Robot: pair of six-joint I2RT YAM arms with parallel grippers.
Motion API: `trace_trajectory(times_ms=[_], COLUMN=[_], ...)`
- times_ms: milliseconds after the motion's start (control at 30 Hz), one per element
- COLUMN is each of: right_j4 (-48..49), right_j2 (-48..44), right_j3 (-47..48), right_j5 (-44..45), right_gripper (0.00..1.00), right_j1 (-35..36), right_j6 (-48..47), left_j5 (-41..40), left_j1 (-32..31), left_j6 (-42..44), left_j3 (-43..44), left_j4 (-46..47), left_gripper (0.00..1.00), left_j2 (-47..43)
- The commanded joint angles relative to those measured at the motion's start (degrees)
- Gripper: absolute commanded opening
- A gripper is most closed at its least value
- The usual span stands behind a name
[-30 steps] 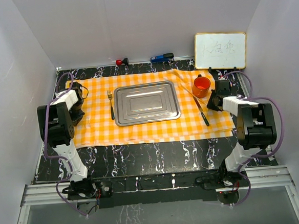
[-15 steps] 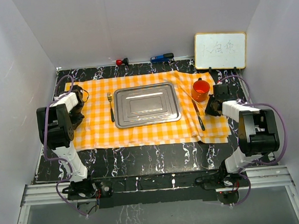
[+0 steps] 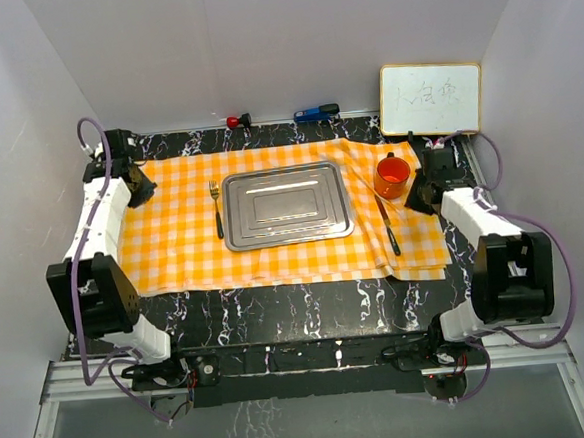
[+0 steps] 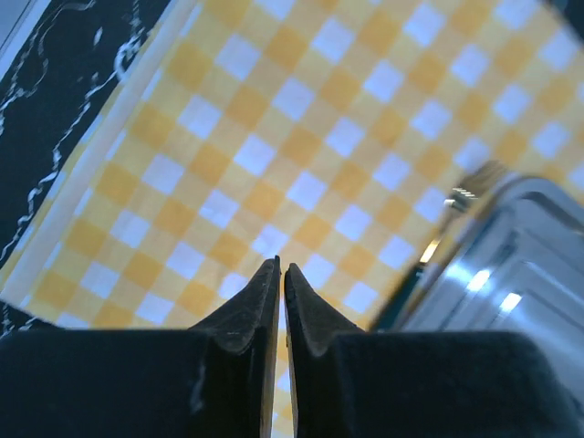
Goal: Set the dinner table for one person
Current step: Adjust the napkin at the center of the board.
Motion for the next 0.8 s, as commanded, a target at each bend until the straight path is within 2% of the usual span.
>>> trace_trajectory(times_ms=[0, 133, 233, 333, 367, 433, 500, 567, 767], right_j4=[0.97, 1.11, 0.22, -0.55, -0.62, -0.48, 0.14, 0.44, 1.35], right_j2=[-6.65, -6.32, -0.72, 8.88, 11.63, 17.83, 22.19, 25.5, 30.62], right_j3=[9.1, 15.92, 22.3, 28.69, 30.71, 35.3, 37.96, 40.23, 43.01], right_j5=[0.09, 5.68, 5.35, 2.0, 0.75, -1.69, -3.61, -4.59, -4.9], right_gripper=[0.19, 0.14, 0.09, 0.03, 0.0, 0.0, 0.0, 0.0, 0.0], right_j1=[0.09, 0.09, -0.17, -0.93, -1.2, -1.76, -1.94, -1.95, -2.08], right_j6=[-1.49, -4.28, -6.26, -6.98, -7.07, -7.02, -6.66, -6.69, -8.28], left_j5=[10.65, 9.74, 8.5, 6.03, 4.58, 2.48, 1.39, 1.67, 1.86], left_j1=[-0.57, -0.62, -0.56, -0.61, -0.6, -0.54, -0.55, -0.49, -0.42], left_j6=[2.06, 2.96, 3.68, 4.59, 4.63, 4.71, 5.14, 6.2, 7.1], left_j3=[3.01, 6.43, 11.06, 16.36, 17.76, 19.11, 18.01, 16.68, 21.75], left_j4=[2.8, 3.66, 2.21, -0.45, -1.48, -2.26, -0.69, 2.19, 3.19], left_gripper=[0.07, 0.09, 0.09, 0.12, 0.17, 0.31, 0.45, 0.55, 0.57], left_j2=[-3.9, -0.01, 5.63, 12.2, 13.65, 15.36, 15.69, 15.73, 21.51])
